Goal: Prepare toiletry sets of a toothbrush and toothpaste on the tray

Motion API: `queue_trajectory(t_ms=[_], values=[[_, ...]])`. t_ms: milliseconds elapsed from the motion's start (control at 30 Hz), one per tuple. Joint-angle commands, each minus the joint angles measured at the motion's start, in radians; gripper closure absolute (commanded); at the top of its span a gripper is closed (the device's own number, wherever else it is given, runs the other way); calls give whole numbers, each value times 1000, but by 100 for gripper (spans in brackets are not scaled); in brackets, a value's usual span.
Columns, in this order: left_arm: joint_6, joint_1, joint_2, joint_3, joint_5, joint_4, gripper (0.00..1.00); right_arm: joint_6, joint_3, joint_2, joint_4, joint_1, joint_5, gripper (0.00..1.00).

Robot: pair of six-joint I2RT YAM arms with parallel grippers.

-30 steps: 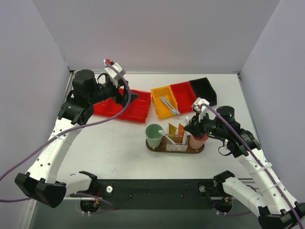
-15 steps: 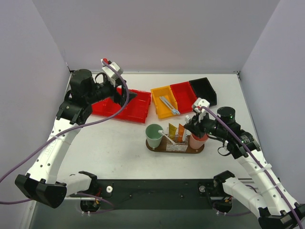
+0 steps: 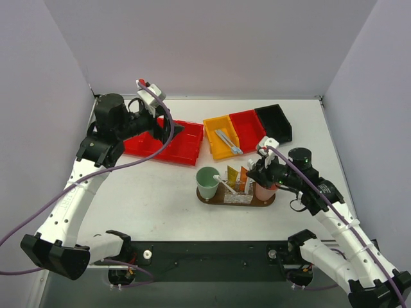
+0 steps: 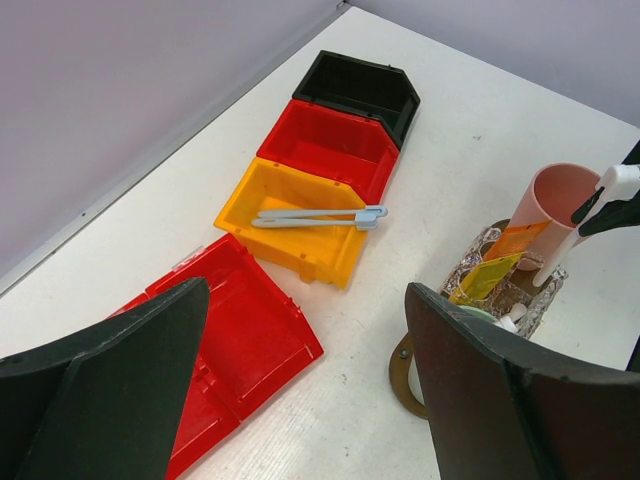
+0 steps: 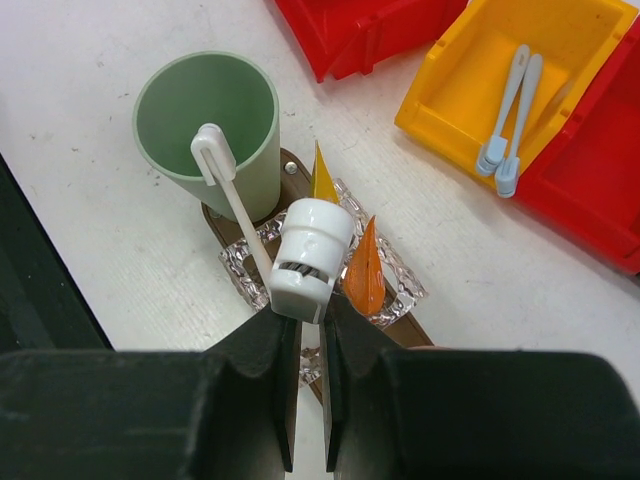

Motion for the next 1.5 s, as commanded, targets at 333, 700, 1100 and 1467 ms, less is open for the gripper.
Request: queue_trajectory(t_ms=[333, 700, 1100, 1467], values=[[10, 27, -25, -4, 14, 9, 10, 78, -124, -18, 201, 3, 22, 100], [10, 44, -24, -14, 16, 9, 10, 67, -150, -30, 185, -8, 13, 100], [5, 53, -35, -35, 28, 27, 10, 57, -144, -13, 165, -8, 18, 100], [10, 55, -41, -44, 31, 24, 10, 35, -156, -12, 150, -17, -14, 100]])
